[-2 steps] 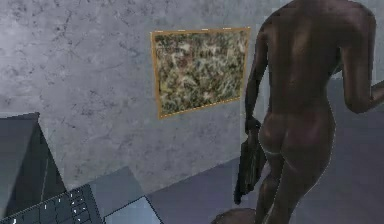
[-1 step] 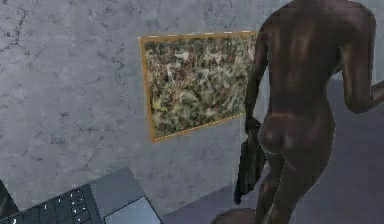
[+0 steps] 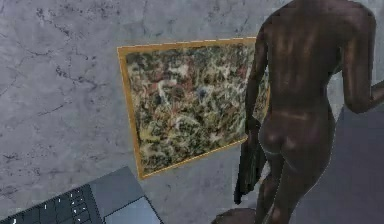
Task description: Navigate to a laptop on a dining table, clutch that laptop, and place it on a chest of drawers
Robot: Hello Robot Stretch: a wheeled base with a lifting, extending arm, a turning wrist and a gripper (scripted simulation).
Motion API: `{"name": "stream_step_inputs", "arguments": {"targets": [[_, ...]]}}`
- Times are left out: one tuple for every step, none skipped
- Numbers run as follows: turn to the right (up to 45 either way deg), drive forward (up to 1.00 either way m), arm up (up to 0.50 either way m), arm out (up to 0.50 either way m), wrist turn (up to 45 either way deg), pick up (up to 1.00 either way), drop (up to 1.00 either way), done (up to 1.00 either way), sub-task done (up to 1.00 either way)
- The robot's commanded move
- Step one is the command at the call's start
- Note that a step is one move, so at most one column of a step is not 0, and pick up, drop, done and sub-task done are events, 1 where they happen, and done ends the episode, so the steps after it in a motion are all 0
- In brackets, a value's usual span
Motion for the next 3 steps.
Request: {"name": "stream_step_inputs", "arguments": {"targets": [[-36.0, 0.0, 0.0, 0.0, 0.0, 0.0, 0.0, 0.0, 0.0], [45.0, 0.0, 0.0, 0.0, 0.0, 0.0, 0.0, 0.0, 0.0], [-45.0, 0.0, 0.0, 0.0, 0.0, 0.0, 0.0, 0.0, 0.0]]}}
